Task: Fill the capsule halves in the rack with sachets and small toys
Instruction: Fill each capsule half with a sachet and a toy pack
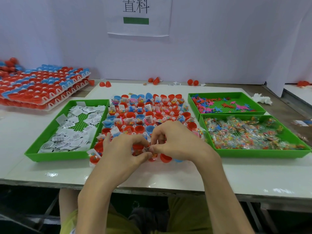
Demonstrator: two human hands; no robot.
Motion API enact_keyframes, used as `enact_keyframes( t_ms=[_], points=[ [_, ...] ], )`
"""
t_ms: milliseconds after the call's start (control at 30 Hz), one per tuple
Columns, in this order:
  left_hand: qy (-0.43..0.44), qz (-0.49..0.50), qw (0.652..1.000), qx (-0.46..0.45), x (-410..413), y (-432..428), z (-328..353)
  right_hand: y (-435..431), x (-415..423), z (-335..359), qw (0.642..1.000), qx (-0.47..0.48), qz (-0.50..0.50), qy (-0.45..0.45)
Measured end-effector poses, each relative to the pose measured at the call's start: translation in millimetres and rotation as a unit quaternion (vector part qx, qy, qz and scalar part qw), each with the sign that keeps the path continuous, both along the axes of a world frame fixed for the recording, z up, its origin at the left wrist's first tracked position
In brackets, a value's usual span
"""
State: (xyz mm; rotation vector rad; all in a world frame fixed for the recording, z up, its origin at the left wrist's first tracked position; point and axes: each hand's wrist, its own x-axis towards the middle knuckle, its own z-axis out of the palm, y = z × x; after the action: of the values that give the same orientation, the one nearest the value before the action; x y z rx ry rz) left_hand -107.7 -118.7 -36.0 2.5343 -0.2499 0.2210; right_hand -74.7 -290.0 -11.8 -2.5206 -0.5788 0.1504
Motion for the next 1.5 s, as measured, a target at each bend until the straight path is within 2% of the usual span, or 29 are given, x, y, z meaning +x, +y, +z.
enact_keyframes(
  t_ms=[267,700,1100,1367,1500],
  points=[
    [-0.006,0.026,0.998,0.048,0.5,-1.8,3.1,-2.4,-3.4,-8.5,1.000,0.017,-0.010,-0.013],
    [-0.020,0.054,0.996,0.070,1.8,-6.0,0.8,-7.4,-16.1,-18.2,0.996,0.067,-0.038,-0.039],
    [0.012,0.075,0.994,0.082,2.8,-11.0,6.2,-5.9,-18.2,-16.6,0.996,0.067,-0.046,-0.047],
    [0.071,0.073,0.990,0.097,1.4,-14.5,14.2,-0.8,-17.4,-17.3,0.996,0.052,-0.069,-0.032],
    [0.078,0.096,0.990,0.071,1.6,-18.6,14.5,-1.6,-17.5,-17.6,0.996,0.051,-0.071,-0.029]
  ],
)
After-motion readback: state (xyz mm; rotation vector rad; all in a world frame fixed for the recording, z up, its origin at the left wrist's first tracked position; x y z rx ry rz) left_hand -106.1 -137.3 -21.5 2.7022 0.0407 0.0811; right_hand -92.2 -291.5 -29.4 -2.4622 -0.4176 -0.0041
